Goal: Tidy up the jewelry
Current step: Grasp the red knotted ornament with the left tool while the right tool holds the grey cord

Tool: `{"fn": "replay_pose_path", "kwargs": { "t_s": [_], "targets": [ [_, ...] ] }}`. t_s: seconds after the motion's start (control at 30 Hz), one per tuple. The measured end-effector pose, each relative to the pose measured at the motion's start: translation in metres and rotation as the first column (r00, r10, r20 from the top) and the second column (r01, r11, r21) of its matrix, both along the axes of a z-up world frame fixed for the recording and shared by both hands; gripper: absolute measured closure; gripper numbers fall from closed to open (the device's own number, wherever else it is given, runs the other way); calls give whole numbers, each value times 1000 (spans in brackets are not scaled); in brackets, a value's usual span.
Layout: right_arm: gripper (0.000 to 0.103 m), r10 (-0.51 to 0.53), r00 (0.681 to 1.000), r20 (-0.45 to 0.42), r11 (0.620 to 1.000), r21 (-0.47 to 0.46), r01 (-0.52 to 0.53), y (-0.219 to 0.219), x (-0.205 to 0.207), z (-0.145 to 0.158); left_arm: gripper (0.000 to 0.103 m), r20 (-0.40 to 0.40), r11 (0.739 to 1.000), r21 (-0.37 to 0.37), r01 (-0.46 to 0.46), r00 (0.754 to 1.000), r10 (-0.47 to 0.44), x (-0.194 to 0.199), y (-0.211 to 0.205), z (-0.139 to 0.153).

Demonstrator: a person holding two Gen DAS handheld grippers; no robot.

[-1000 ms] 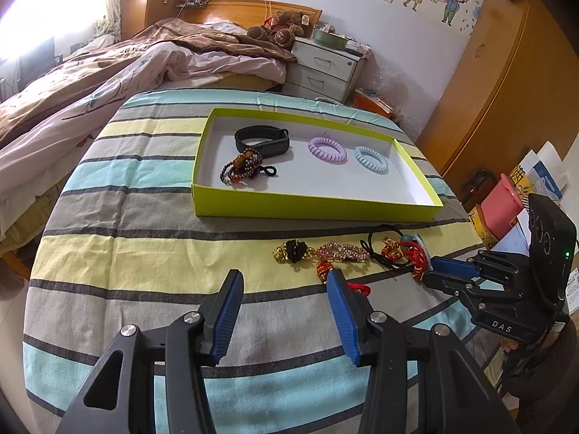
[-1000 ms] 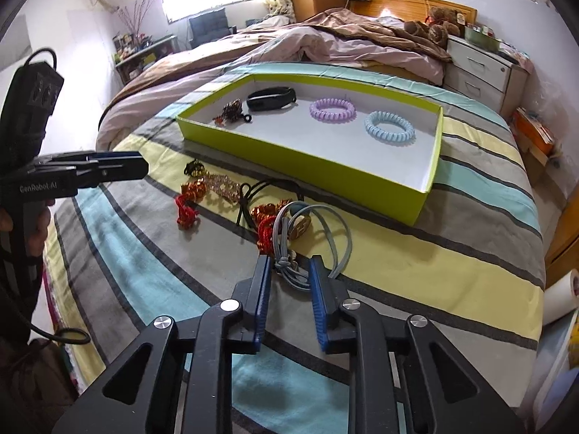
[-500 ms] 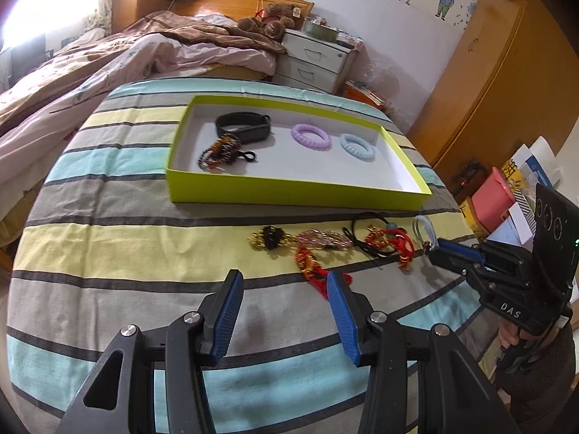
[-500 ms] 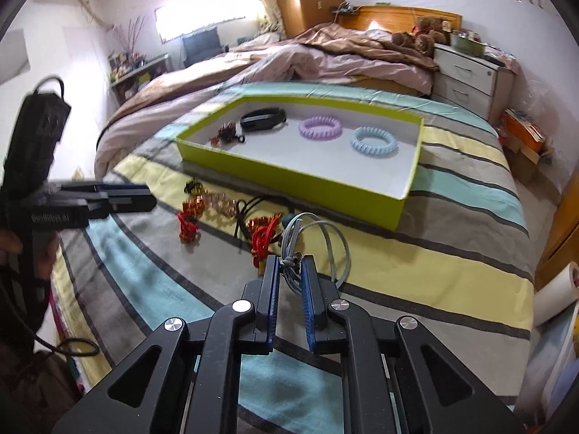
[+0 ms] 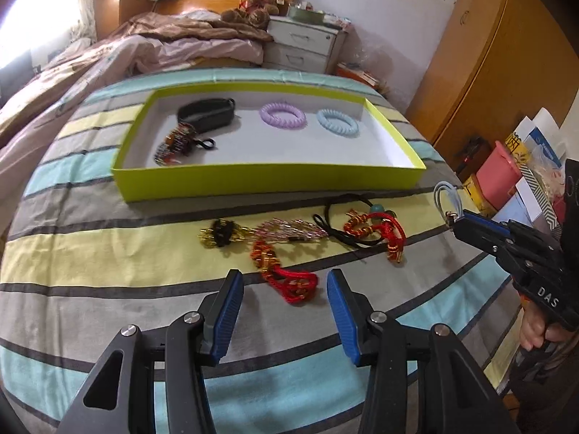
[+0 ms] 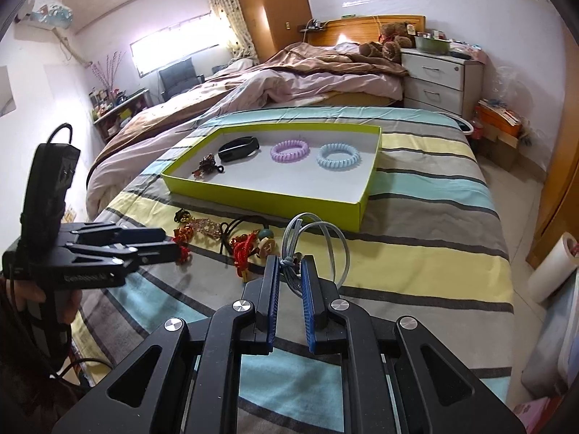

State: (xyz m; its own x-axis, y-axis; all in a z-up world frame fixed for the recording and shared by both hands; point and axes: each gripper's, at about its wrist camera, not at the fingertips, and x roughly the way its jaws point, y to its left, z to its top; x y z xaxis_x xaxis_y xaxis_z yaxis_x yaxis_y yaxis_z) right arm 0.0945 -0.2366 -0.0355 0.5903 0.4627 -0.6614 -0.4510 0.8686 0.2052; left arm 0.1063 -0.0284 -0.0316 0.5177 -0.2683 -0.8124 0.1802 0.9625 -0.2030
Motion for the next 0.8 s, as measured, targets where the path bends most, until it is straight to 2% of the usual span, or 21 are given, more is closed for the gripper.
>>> {"fn": "replay_pose_path", "kwargs": {
  "t_s": [0.1, 0.4, 0.5, 0.57, 0.63, 0.8],
  "targets": [
    [91, -7, 1000, 4, 1000, 5, 7, -2, -2, 0, 55, 22, 999, 36, -14, 1000, 14, 1, -7, 0],
    [91, -3, 1000, 16, 1000, 13, 3, -3, -4, 1, 55, 25, 991, 116, -60, 998, 58, 5, -14, -5],
    [91, -4, 1000, 16, 1000, 14, 3, -3, -4, 1, 55, 25, 994, 92, -63, 998, 61, 5, -10, -5],
    [91, -8, 1000, 16, 1000, 13, 7, -4, -4, 1, 58, 26, 995, 78, -68, 997, 66, 4, -6, -5],
    [91, -7, 1000, 17, 1000, 15, 7, -4, -5, 1, 65, 28, 994, 87, -70, 997, 68, 4, -4, -5],
    [91, -10, 1000, 16, 1000, 22, 10, -3, -5, 1, 77, 29, 994, 86, -71, 997, 68, 2, 1, -5]
  ]
}}
